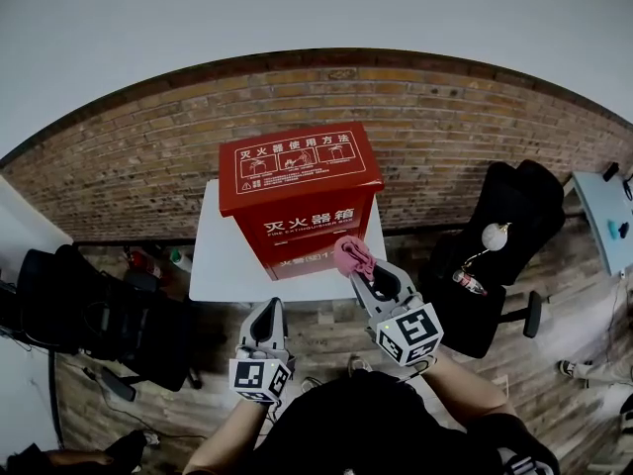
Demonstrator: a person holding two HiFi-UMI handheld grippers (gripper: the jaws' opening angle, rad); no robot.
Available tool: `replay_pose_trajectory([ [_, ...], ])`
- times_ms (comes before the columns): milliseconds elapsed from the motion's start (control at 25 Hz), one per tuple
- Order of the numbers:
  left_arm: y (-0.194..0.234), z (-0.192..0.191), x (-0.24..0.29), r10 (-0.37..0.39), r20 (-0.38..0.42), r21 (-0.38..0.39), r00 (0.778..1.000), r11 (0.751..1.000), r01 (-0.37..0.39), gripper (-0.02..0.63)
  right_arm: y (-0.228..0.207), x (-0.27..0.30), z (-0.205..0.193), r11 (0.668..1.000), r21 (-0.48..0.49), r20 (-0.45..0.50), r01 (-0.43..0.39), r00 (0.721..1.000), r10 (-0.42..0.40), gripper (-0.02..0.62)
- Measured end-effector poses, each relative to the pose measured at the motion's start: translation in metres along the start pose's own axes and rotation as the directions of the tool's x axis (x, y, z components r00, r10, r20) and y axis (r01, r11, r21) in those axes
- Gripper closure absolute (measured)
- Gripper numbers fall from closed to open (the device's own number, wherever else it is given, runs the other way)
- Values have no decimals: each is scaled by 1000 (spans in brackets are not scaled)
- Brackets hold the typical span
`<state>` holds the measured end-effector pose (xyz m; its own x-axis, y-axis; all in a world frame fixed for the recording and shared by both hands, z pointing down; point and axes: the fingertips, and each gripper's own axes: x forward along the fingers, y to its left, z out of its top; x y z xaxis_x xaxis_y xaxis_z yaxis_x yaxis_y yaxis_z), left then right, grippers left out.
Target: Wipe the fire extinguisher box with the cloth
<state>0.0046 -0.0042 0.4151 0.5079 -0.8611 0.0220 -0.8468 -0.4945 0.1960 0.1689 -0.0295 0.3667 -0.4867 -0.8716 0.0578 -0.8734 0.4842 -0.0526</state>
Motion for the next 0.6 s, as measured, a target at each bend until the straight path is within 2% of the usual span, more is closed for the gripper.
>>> replay_pose_trajectory([
  [240, -13, 6, 2, -34, 1, -21, 999, 999, 34, 572, 17, -5, -26, 993, 115, -16, -16, 1000, 18, 492],
  [600, -13, -4, 6, -39, -19, -38, 999, 999, 39, 572, 14, -10, -40, 990, 144, -56, 4, 998, 5, 492],
])
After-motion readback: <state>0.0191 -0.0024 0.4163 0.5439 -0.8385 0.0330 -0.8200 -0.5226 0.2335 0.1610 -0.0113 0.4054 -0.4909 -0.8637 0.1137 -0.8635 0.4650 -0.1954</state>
